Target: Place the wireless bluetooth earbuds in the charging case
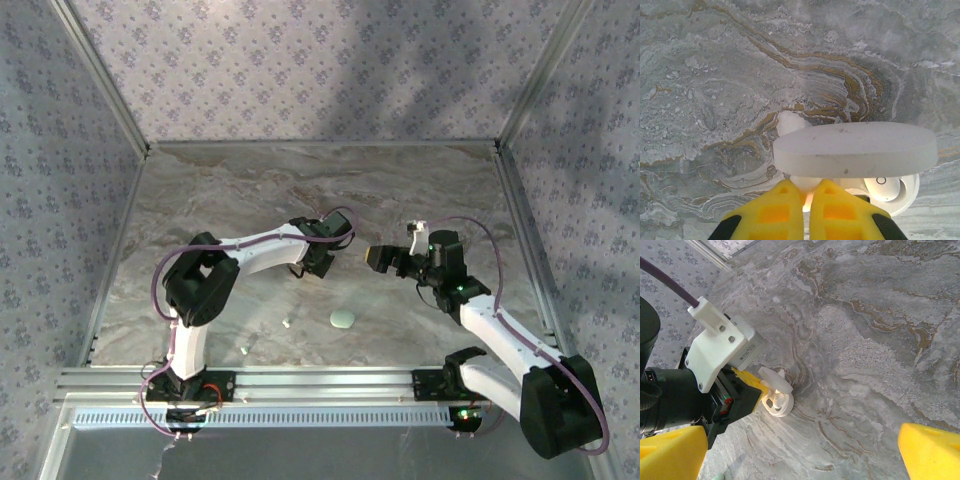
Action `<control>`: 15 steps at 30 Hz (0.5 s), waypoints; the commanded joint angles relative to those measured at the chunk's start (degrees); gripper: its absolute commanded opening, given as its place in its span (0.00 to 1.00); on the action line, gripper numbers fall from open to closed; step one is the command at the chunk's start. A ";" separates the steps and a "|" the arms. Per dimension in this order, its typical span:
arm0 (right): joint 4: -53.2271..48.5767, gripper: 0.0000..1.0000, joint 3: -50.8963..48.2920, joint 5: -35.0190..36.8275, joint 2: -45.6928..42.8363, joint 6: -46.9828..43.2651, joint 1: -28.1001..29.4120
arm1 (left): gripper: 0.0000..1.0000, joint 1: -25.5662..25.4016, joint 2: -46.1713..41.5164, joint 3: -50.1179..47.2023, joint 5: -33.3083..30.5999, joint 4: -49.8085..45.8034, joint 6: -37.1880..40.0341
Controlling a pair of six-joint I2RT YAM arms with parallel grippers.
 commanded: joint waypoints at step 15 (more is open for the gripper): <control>0.98 1.00 -0.39 -0.27 0.22 0.10 -0.23 | 0.16 -1.58 2.39 4.06 0.66 -3.84 -0.33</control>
